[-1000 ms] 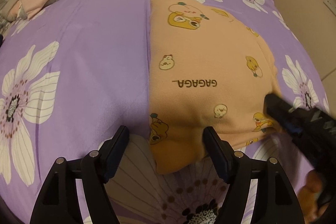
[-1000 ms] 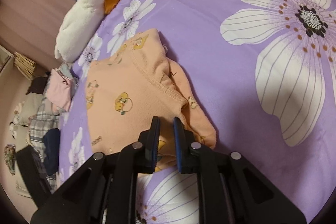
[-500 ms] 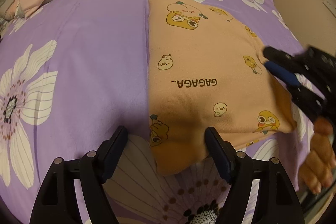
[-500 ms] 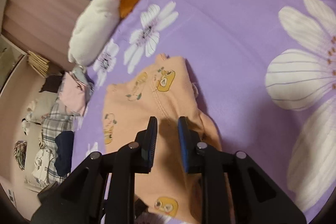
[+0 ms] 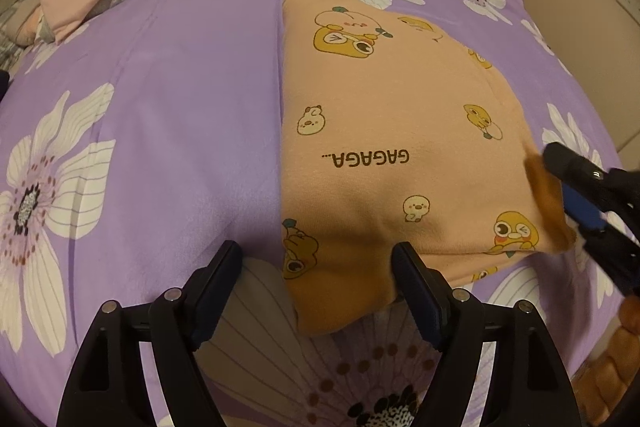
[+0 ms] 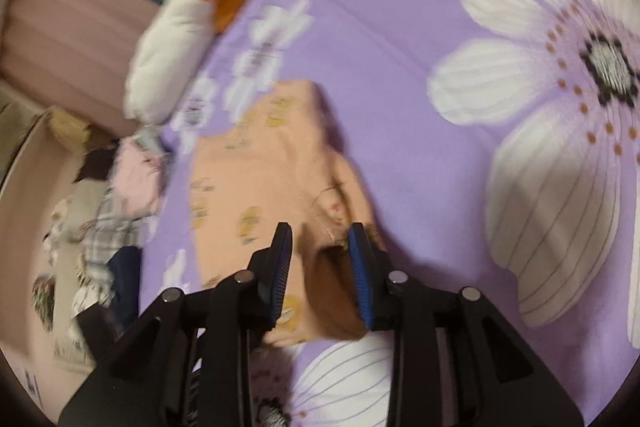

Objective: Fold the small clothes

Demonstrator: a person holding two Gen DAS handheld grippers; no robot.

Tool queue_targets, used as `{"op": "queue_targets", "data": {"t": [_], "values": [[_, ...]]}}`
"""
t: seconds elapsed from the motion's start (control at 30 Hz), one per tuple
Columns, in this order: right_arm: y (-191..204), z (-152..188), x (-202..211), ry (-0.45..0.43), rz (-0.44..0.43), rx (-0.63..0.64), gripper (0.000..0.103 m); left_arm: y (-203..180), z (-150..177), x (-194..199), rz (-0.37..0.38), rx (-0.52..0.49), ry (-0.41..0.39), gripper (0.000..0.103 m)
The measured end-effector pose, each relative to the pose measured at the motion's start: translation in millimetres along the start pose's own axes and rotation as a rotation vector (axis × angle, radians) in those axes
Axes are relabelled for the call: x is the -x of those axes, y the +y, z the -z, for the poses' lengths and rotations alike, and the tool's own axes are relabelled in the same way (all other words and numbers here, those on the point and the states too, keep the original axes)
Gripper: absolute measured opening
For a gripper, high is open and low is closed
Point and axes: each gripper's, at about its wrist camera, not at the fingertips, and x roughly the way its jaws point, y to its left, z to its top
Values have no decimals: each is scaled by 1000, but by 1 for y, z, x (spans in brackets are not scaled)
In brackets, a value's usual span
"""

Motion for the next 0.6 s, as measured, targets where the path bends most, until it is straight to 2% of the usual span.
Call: {"op": "queue_targets", "data": {"t": [0.03, 0.07, 0.13, 0.17, 0.6], "values": [[6, 0, 3, 2, 1, 40, 31, 0, 0, 0, -1, 0, 0, 78], [11, 1, 3, 17, 42, 86, 31, -1, 0, 0, -3, -1, -2, 78], [16, 7, -9, 98, 207, 170, 29, 0, 0, 0, -5, -4, -2, 78], [13, 9, -16, 123, 241, 184, 29, 0, 0, 0, -9, -7, -5, 79], [7, 7, -18, 129, 216, 145, 30, 0, 0, -1, -17, -9, -12, 80]]}}
